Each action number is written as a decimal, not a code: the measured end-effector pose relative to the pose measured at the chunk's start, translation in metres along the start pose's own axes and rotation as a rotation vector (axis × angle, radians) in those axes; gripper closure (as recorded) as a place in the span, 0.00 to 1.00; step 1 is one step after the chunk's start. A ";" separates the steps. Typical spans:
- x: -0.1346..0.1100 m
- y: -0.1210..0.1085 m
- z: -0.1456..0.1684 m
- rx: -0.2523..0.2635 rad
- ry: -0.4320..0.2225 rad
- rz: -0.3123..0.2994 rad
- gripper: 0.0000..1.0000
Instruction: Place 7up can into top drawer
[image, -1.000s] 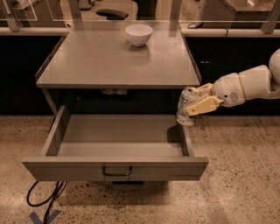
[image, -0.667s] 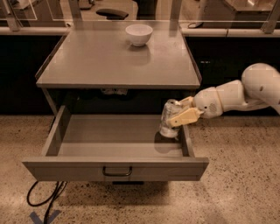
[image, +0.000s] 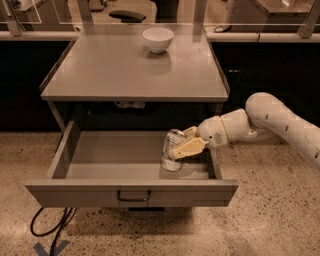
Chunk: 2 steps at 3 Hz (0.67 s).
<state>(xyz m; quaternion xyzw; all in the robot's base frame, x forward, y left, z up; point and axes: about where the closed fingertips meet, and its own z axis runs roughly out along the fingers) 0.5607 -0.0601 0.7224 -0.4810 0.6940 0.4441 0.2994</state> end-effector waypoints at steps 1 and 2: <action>-0.004 -0.005 0.001 0.074 -0.014 -0.010 1.00; -0.010 0.008 0.009 0.169 -0.096 -0.013 1.00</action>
Offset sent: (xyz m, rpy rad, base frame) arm 0.0418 0.0032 0.0198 0.0821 -0.2677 -0.5648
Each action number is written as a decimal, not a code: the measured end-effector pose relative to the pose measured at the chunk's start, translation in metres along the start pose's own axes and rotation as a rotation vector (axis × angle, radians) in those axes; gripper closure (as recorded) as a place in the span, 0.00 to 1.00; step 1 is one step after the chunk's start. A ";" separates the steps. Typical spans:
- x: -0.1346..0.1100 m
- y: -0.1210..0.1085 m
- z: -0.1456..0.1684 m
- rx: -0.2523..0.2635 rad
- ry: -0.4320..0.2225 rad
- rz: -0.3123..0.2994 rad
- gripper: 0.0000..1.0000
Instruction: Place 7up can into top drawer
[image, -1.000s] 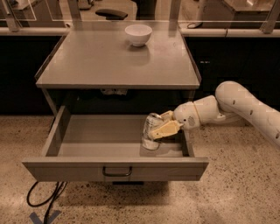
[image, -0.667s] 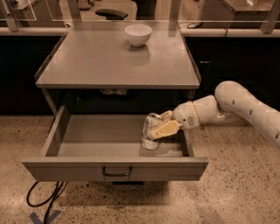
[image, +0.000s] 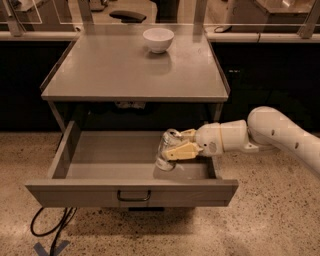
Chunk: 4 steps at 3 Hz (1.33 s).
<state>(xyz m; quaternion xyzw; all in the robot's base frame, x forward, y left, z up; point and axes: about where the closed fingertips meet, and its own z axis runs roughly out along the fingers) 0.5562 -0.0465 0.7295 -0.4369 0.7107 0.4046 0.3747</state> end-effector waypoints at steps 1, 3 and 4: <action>-0.003 -0.012 0.006 0.086 -0.036 0.007 1.00; -0.009 -0.023 0.012 0.173 0.003 -0.010 1.00; -0.017 -0.041 0.022 0.321 0.056 -0.017 1.00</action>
Offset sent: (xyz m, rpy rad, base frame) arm 0.0100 0.0014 0.0008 -0.0185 -0.0467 -0.0863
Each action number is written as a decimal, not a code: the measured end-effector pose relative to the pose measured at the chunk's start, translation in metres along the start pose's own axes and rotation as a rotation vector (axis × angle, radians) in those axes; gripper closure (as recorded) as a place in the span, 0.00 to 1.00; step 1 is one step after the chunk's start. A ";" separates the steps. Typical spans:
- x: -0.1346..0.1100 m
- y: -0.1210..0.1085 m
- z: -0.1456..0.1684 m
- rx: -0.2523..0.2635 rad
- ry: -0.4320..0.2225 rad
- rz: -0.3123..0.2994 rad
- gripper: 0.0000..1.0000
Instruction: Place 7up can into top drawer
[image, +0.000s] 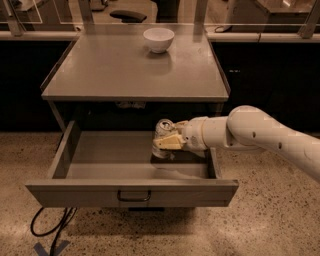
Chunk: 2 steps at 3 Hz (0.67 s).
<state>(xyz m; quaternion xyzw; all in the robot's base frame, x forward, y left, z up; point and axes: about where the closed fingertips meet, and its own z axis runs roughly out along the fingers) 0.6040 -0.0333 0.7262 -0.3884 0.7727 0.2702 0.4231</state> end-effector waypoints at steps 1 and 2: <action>-0.010 -0.017 0.001 0.068 -0.032 0.006 1.00; 0.005 -0.004 0.017 -0.027 -0.018 0.038 1.00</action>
Offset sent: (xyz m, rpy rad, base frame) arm -0.0129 0.0235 -0.0413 0.0836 0.1399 0.1185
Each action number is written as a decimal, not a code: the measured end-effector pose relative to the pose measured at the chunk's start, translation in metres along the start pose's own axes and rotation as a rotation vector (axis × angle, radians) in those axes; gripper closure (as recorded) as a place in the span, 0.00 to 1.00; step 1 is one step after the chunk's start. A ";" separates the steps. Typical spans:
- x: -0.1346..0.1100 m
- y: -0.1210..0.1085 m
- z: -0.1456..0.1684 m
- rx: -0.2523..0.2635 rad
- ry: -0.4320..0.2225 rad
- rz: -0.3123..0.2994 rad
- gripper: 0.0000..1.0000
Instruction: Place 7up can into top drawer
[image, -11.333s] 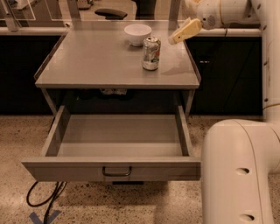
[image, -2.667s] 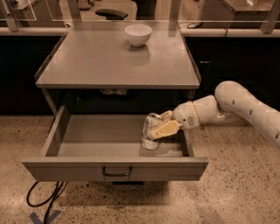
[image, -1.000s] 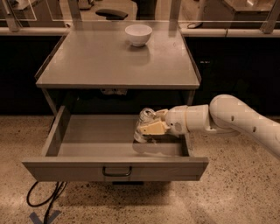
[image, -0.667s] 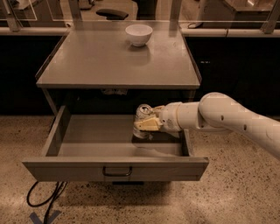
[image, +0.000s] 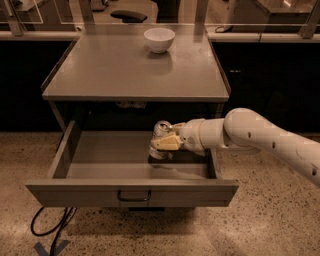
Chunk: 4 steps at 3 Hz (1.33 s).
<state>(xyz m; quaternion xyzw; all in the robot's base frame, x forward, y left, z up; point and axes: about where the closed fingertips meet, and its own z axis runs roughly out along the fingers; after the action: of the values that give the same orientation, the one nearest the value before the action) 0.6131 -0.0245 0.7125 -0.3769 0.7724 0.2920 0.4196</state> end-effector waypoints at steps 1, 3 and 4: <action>0.028 0.027 0.029 -0.093 0.047 0.025 1.00; 0.047 0.051 0.050 -0.145 0.072 0.028 1.00; 0.047 0.051 0.050 -0.145 0.072 0.028 0.81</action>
Offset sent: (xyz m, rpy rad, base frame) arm -0.0568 0.0738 -0.0820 0.0036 0.1415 0.1675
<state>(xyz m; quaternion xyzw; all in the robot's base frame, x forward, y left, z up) 0.5748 0.0259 0.6551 -0.4057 0.7690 0.3394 0.3589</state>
